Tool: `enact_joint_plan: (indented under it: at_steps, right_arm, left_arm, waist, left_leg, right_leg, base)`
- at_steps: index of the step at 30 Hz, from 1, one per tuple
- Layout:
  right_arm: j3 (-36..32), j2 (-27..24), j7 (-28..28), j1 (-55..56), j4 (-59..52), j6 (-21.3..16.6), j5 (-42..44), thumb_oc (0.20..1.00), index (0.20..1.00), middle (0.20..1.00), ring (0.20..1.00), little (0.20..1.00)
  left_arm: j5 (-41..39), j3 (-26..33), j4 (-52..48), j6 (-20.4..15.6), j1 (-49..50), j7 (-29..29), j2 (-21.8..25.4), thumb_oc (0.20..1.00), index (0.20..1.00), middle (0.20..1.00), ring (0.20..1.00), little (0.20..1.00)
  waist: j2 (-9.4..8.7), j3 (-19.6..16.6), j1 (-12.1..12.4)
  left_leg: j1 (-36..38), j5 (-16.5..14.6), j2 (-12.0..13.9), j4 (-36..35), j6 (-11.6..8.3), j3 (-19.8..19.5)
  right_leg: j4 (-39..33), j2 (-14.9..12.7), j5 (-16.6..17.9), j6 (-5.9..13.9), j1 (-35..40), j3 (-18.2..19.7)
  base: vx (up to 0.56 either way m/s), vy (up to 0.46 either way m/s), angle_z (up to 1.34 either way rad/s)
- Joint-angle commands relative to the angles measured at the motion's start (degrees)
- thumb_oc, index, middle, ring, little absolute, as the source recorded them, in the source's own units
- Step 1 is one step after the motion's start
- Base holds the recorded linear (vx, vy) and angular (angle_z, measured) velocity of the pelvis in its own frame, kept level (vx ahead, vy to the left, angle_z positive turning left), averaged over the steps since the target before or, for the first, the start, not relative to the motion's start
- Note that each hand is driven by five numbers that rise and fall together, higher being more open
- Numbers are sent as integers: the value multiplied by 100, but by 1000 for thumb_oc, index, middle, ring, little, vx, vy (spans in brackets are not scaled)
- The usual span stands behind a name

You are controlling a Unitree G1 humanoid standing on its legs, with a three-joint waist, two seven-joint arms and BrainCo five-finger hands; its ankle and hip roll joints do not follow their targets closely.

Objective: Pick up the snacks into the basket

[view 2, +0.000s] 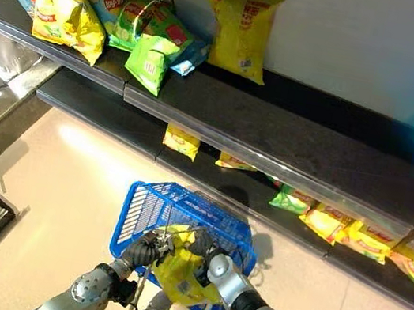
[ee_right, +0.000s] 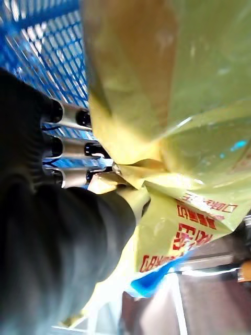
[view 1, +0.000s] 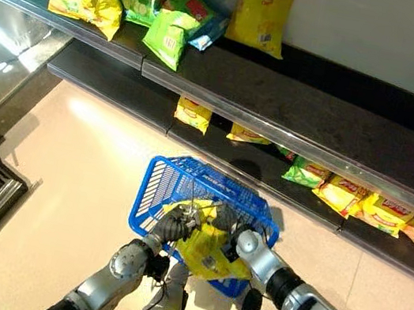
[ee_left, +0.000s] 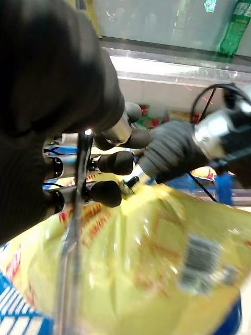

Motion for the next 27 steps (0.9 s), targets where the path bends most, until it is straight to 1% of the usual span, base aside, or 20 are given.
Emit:
enact_joint_plan:
  at_steps: [1,3,8,9,10,19,27]
  right_arm:
    - [-436,86,-273,-738,-58,-344,261,200,200,200,200,200]
    - [-570,25,-373,-860,92,-376,370,200,200,200,200,200]
    - [-712,-16,-513,-955,188,-405,422,200,200,200,200,200]
    - [-727,-8,-525,-960,219,-406,434,401,401,401,401,401]
    - [-724,4,-546,-965,226,-412,430,1000,1000,1000,1000,1000]
    - [-573,93,-524,-904,187,-369,157,1000,1000,1000,1000,1000]
    - [-600,115,-499,-770,83,-378,222,1000,1000,1000,1000,1000]
  left_arm:
    - [-240,-93,-1179,-558,-379,-243,133,200,200,200,200,200]
    - [-262,-146,-1240,-559,-387,-278,196,200,200,200,200,200]
    - [-271,-159,-1276,-555,-332,-263,280,200,200,200,200,200]
    - [-270,-157,-1286,-551,-328,-254,293,200,200,200,200,200]
    - [-263,-159,-1281,-553,-331,-249,303,200,200,200,200,200]
    - [-246,-108,-1298,-563,-274,-201,325,200,200,200,200,200]
    - [-259,-78,-1286,-541,-242,-205,320,200,200,200,200,200]
  waist:
    - [-163,129,31]
    - [-131,162,28]
    - [-145,179,9]
    - [-149,182,-1]
    - [-149,184,-6]
    - [-211,204,-77]
    - [-257,195,-110]
  left_leg:
    - [74,-1055,-492,735,309,440]
    - [46,-1071,-516,773,317,430]
    - [17,-1100,-528,810,333,422]
    - [12,-1108,-530,820,336,429]
    - [12,-1111,-527,823,335,431]
    - [23,-1144,-493,852,346,479]
    - [40,-1166,-476,871,354,500]
  right_leg:
    - [-1477,-198,960,345,409,248]
    - [-1428,-215,934,340,371,244]
    - [-1374,-222,916,340,316,266]
    - [-1370,-223,917,341,309,271]
    - [-1365,-221,916,341,306,278]
    - [-1313,-192,915,313,235,347]
    - [-1302,-174,911,306,244,380]
  base:
    - [18,3,9]
    - [6,8,9]
    - [0,1,1]
    - [0,0,0]
    - [0,0,0]
    - [0,0,0]
    - [0,0,0]
